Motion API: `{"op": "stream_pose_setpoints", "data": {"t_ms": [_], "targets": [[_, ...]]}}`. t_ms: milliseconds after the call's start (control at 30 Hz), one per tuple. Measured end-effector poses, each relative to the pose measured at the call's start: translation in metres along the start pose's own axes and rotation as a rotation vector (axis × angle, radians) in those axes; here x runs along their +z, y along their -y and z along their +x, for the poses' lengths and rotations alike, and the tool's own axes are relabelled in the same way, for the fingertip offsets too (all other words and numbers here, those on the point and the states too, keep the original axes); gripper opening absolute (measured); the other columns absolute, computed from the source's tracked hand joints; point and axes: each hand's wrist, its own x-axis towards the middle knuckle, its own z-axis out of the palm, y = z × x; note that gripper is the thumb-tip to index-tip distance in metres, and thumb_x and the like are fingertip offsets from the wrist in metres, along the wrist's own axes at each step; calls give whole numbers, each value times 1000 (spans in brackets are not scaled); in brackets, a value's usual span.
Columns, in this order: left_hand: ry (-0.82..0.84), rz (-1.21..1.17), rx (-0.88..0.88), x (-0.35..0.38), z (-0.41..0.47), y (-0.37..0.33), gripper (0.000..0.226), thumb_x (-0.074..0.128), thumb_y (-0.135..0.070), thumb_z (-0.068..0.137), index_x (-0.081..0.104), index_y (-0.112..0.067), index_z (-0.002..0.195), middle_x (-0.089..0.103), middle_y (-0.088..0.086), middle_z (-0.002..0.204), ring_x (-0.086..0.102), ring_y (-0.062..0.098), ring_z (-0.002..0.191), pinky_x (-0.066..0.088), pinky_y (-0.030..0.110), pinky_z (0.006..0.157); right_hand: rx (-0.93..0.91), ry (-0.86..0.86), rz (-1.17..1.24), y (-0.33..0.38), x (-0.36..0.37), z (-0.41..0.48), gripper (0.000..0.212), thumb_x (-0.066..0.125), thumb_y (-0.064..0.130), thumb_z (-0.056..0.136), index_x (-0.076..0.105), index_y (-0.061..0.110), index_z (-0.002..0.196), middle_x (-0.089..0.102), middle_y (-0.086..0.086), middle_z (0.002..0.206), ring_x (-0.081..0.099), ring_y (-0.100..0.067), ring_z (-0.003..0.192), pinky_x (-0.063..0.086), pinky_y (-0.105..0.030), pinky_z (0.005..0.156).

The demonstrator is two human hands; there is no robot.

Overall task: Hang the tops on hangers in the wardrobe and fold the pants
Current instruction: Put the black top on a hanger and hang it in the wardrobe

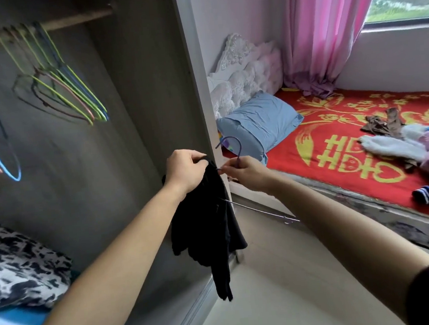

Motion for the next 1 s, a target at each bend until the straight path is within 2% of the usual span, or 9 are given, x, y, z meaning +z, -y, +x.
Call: {"op": "stream_pose_setpoints", "data": {"t_ms": [100, 200, 267, 333, 433, 500, 733, 900, 1000], "targets": [[105, -170, 25, -4, -2, 3, 18, 70, -5, 84, 78, -18, 94, 75, -5, 87, 67, 7, 79, 55, 21, 79, -7, -73, 181, -5, -6, 2, 27, 57, 21, 101, 73, 0, 105, 56, 2, 71, 47, -6, 65, 37, -20, 64], [267, -240, 155, -18, 6, 0, 29, 73, -11, 87, 70, -22, 114, 69, -20, 97, 61, -6, 92, 47, 10, 85, -32, -77, 411, -3, -17, 1, 25, 53, 17, 103, 71, 0, 107, 41, 10, 57, 34, -2, 50, 27, -12, 47], [157, 59, 278, -28, 22, 2, 37, 68, -32, 92, 62, -27, 128, 56, -19, 121, 43, -2, 119, 33, 19, 103, -52, -64, 485, 5, -25, 0, 23, 52, 17, 103, 71, 5, 104, 40, -5, 68, 28, -7, 54, 22, -16, 46], [91, 422, 362, -42, 35, 7, 35, 56, -44, 96, 59, -36, 130, 50, -11, 129, 34, 13, 131, 21, 36, 107, -72, -46, 530, 9, -33, -1, 20, 52, 16, 103, 70, 8, 99, 45, -7, 73, 28, -7, 55, 21, -17, 47], [106, 434, 402, -54, 44, 16, 17, 58, -42, 95, 69, -39, 109, 59, -14, 89, 52, 14, 106, 19, 38, 95, -116, -26, 478, 11, -39, -2, 21, 57, 21, 101, 73, 9, 97, 49, 7, 61, 35, -3, 52, 27, -15, 48], [38, 336, 402, -57, 47, 21, 14, 62, -38, 94, 73, -36, 102, 58, -12, 80, 54, 13, 97, 19, 35, 93, -169, -86, 323, 10, -41, -1, 25, 60, 26, 99, 74, 5, 100, 57, 2, 68, 42, 0, 51, 33, -12, 50], [50, 198, 324, -43, 37, 17, 16, 64, -30, 94, 75, -24, 104, 62, -6, 82, 61, 20, 84, 44, 36, 87, -208, -286, 239, -14, -49, -8, 22, 52, 17, 104, 70, 5, 101, 60, 29, 59, 54, 11, 57, 38, -2, 59], [47, 295, 306, -26, 24, 8, 22, 54, -30, 99, 71, -22, 110, 51, -10, 79, 57, 21, 94, 37, 42, 99, -197, -289, 207, -17, -40, -3, 24, 55, 23, 102, 74, 9, 99, 56, 24, 57, 43, 4, 52, 33, -7, 54], [73, 297, 253, -22, 16, 5, 35, 49, -54, 91, 71, -30, 106, 57, -9, 86, 56, 17, 103, 34, 39, 102, -195, -283, 230, -21, -35, -4, 19, 58, 26, 101, 74, 19, 93, 56, 15, 61, 44, 1, 55, 37, -12, 57]]}}
